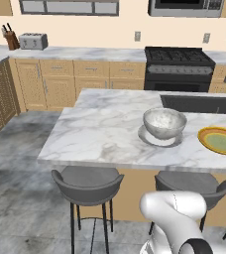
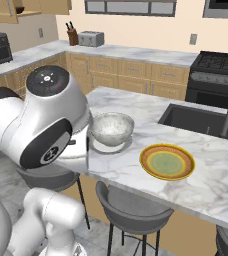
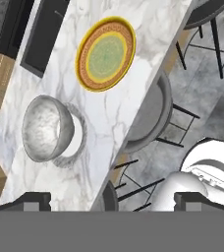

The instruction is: Move the bowls from the cabinet to the plates on the dining table.

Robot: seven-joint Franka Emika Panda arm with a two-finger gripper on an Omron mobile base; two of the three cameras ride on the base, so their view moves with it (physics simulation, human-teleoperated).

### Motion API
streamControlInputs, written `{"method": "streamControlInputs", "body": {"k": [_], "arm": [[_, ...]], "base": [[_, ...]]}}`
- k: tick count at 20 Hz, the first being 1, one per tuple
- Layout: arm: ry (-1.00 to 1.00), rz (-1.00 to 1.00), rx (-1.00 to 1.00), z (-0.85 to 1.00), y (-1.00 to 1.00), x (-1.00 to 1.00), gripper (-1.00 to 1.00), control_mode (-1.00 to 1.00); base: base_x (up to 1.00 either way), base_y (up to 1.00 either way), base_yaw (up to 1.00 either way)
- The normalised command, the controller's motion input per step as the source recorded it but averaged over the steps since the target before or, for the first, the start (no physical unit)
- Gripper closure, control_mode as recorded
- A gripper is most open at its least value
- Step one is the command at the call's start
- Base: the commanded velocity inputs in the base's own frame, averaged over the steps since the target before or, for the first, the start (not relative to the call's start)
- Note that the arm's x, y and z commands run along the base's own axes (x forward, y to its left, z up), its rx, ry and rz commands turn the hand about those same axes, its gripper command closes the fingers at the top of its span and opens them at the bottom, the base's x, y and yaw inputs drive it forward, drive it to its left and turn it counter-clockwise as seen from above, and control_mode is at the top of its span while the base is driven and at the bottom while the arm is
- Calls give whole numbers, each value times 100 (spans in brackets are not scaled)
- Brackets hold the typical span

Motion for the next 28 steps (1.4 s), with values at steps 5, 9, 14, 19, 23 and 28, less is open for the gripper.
{"method": "streamControlInputs", "body": {"k": [5, 9, 14, 19, 23, 28], "arm": [[0, 1, -2, 4, 0, -4, -100, 100], [0, 0, 0, 0, 0, 0, -100, 100], [0, 0, 0, 0, 0, 0, -100, 100], [0, 0, 0, 0, 0, 0, -100, 100], [0, 0, 0, 0, 0, 0, -100, 100], [0, 0, 0, 0, 0, 0, -100, 100]], "base": [[-18, -4, 2], [-48, -20, 0], [-62, -21, 0], [-39, -54, 0], [-12, -62, 2], [-11, -62, 2]]}}
